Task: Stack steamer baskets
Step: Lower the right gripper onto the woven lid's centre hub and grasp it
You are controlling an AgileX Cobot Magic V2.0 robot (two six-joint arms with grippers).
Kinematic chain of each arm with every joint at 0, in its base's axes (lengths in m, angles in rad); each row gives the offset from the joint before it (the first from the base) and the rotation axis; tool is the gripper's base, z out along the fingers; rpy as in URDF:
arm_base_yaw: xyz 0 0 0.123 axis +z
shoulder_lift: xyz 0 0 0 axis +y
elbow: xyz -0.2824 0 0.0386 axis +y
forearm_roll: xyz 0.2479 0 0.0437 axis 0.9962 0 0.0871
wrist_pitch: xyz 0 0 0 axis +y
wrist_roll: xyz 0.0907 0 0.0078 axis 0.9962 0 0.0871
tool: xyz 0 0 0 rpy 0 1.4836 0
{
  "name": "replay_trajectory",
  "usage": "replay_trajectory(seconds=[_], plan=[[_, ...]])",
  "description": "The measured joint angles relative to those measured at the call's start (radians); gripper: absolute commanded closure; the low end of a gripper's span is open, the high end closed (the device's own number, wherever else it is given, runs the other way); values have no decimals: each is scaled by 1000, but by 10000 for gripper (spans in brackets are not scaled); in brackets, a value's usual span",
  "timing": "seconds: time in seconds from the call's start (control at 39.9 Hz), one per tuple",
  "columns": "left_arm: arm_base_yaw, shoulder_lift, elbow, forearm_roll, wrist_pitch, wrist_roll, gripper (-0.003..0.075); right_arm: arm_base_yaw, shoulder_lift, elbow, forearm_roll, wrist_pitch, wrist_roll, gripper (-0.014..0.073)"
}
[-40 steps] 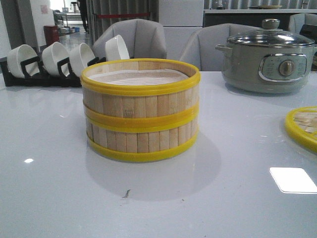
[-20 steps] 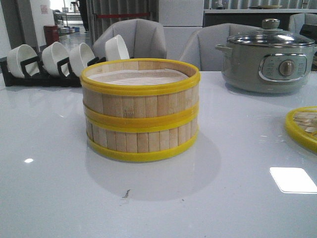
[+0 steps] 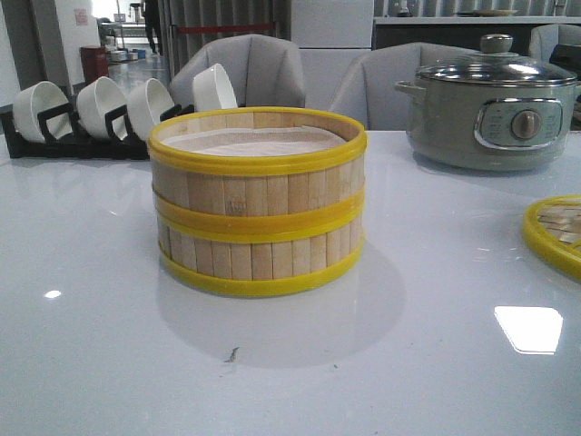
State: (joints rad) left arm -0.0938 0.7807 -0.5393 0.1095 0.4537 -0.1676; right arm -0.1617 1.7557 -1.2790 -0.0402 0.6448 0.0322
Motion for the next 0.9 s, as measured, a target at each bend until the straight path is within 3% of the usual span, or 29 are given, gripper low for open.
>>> replay_trajectory(seconds=[0.9], plan=[[0, 0, 0, 0, 0, 0, 637, -42, 63, -4, 40, -32, 0, 179]])
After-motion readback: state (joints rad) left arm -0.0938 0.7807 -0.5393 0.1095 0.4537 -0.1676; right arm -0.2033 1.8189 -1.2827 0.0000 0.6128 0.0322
